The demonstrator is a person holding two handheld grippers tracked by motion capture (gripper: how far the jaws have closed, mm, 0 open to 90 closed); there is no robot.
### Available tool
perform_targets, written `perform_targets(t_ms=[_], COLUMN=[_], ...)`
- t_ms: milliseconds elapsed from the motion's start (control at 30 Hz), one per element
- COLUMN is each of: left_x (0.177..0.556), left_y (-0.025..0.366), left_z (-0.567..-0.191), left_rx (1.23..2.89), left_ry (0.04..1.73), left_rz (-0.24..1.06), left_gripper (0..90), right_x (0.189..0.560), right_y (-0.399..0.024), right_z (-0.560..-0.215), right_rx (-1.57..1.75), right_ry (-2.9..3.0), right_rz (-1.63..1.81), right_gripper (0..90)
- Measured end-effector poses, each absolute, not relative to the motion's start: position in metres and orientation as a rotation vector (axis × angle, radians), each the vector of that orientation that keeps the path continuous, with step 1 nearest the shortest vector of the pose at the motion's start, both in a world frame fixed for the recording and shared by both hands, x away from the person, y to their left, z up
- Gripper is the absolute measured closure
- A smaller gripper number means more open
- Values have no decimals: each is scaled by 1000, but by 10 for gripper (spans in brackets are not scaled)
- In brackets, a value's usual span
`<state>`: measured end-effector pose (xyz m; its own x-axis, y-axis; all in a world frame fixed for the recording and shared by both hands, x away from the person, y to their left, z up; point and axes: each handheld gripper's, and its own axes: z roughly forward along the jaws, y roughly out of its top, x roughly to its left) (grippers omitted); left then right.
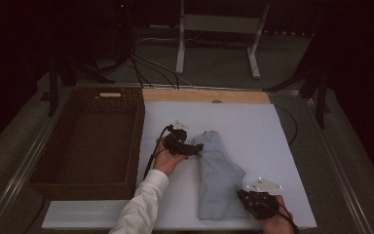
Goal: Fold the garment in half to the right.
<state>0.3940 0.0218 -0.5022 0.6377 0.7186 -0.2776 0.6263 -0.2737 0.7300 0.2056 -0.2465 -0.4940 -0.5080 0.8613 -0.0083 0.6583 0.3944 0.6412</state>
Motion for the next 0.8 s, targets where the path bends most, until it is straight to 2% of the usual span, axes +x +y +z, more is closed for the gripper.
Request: perform_targets(t_ms=[500, 733, 800], left_x=[398, 396, 396], left_y=[1, -3, -4], left_z=[-517, -521, -520], left_rx=[2085, 2135, 2138], left_ry=[1042, 1027, 1017], left_rz=[134, 145, 127], left_gripper=[207, 305, 375], right_x=[204, 203, 203], right_y=[-245, -244, -244], right_z=[-494, -493, -493], right_rx=[1292, 1289, 1286], right_ry=[2336, 2340, 2341], right_rz=[808, 808, 808], right_gripper=[866, 865, 865])
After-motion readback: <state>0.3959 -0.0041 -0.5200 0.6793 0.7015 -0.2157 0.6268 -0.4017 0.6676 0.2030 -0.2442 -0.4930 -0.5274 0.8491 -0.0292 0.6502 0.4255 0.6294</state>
